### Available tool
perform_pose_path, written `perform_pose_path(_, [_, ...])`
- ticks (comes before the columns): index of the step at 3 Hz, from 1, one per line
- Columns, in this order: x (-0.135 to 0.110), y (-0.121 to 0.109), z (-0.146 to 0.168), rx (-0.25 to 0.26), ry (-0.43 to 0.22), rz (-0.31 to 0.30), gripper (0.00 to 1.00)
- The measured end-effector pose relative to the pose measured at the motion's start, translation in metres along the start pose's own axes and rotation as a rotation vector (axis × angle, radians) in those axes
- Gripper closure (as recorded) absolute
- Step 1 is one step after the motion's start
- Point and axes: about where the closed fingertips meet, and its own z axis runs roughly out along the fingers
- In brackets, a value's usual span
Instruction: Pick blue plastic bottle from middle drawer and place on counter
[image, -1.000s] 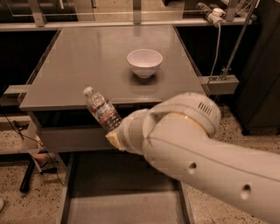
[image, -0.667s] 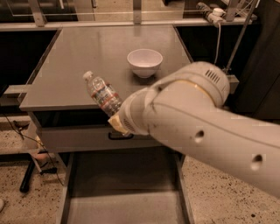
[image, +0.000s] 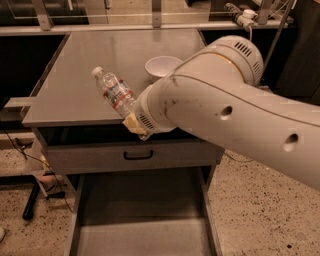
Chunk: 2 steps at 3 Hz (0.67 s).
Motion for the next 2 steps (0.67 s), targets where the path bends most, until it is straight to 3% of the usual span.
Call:
perform_pose_path(1, [-0.027, -0.016, 0.014, -0.028, -0.039, -0.003, 1.00])
perform_pose_path(2, [-0.076, -0.039, 0.044, -0.083, -0.071, -0.025, 1.00])
